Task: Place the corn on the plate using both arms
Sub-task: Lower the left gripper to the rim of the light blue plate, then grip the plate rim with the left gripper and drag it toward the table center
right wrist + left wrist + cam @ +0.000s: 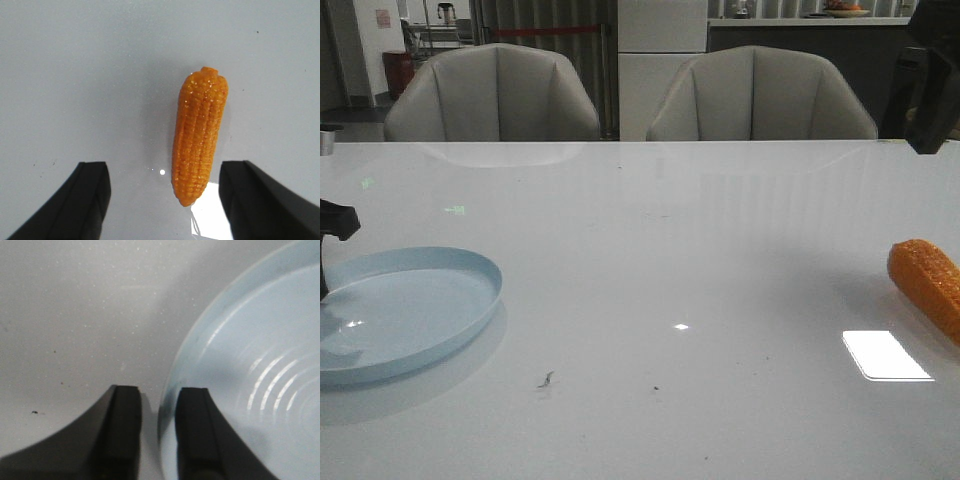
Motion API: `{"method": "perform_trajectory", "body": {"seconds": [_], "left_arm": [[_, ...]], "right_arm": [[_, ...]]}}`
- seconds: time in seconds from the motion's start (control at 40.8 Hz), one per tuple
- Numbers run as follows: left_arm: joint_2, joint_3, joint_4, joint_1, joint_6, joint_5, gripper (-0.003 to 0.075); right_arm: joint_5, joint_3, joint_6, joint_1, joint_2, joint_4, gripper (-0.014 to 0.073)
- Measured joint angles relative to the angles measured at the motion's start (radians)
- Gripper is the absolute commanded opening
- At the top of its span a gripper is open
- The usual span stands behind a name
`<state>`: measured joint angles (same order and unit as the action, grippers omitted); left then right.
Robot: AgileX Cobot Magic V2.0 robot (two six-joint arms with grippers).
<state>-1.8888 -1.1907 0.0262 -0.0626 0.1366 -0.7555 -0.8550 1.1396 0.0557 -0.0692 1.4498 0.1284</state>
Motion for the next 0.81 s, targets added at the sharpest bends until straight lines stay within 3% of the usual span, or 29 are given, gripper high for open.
{"method": "perform_trajectory", "body": {"seconds": [0.491, 0.809], "left_arm": [[-0.028, -0.035, 0.004, 0.0, -0.002, -0.022, 0.0086], [-0.056, -0.173, -0.001, 0.0, -0.002, -0.121, 0.0086]], "right_arm": [[-0.008, 0.0, 0.0, 0.0, 0.0, 0.0, 0.0563], [-0.012, 0.0, 0.0, 0.0, 0.0, 0.0, 0.0563]]}}
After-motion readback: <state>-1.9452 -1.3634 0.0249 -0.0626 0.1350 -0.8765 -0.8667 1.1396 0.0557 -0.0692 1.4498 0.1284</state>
